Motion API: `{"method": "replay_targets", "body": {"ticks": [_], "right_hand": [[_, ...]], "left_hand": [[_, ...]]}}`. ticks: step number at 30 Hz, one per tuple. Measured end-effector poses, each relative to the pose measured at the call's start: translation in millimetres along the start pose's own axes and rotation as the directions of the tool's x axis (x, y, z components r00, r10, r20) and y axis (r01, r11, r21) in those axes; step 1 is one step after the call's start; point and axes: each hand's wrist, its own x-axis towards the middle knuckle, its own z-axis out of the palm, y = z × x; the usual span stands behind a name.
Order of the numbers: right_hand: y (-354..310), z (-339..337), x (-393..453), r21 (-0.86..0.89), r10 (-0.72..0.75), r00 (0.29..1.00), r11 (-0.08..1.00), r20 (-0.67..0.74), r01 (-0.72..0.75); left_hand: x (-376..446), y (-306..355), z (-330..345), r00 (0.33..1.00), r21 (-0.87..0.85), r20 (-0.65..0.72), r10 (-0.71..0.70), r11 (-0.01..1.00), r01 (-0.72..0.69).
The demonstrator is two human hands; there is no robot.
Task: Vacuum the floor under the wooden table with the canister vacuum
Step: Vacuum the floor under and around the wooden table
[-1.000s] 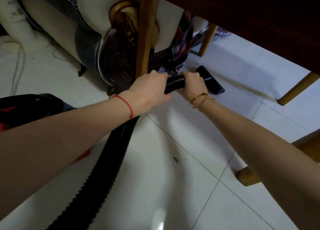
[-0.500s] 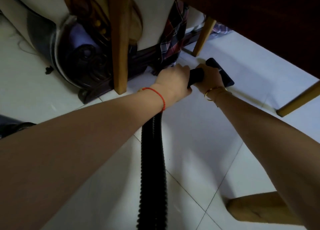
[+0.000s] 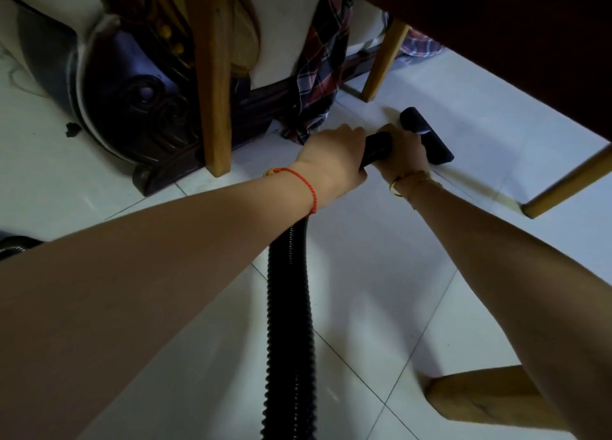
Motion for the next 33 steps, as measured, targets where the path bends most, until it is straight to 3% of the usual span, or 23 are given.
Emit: {"method": "replay_targets", "body": {"ticks": [12,23,33], "right_hand": [[-68.7,-2.5,-54.6,0.088,0.059,0.997,0.995,-0.049,-0.055],[-107.9,-36.4,-122.4,0.057,-0.071,0.994,0.995,-0.086,0.076],[-74.8,-50.0,-135.5,-0.037,-0.006,0.996,0.999,-0.093,0.003]], "left_hand": [[-76.6,-40.2,-53.2,0.999,0.006,0.041,0.016,1.000,-0.016],[-151.6,-51.1,-100.3,0.999,-0.011,-0.008,0.053,0.999,-0.053],[-137.9,-31.1,-92.5,0.992,-0.084,0.011,0.127,0.989,-0.126]]}}
